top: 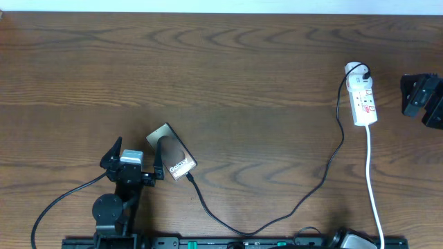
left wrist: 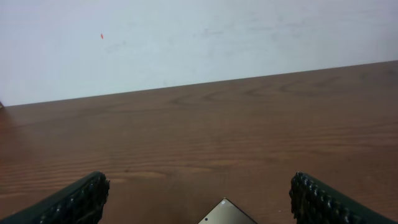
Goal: Plug charger to phone and switch on socket
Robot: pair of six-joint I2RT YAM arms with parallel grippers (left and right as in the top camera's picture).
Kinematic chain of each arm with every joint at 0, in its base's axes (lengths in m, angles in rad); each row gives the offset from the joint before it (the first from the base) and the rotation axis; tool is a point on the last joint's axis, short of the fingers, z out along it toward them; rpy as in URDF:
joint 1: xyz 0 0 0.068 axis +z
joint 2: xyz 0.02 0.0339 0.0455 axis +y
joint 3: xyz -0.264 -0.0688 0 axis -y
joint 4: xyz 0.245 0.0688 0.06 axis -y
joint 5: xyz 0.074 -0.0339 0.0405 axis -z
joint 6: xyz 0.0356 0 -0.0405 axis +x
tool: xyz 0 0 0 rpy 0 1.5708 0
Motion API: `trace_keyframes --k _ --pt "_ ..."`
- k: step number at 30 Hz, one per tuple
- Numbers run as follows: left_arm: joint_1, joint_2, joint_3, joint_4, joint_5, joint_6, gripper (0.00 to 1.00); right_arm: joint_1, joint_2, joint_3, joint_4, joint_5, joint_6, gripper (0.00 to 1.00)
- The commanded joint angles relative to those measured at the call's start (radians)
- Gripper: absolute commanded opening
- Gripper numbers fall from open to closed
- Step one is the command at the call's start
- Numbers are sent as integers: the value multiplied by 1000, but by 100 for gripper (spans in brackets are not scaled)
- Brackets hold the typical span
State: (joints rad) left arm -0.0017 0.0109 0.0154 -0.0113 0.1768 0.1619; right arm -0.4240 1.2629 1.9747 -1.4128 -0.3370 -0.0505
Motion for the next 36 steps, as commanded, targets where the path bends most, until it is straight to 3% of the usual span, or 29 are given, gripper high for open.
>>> trace_keyframes --k 1,36 --pt "3 -10 -11 -45 10 10 93 1 -1 2 1 -5 13 99" --pt "3 -7 -11 -45 10 10 93 2 5 -19 -30 52 2 99"
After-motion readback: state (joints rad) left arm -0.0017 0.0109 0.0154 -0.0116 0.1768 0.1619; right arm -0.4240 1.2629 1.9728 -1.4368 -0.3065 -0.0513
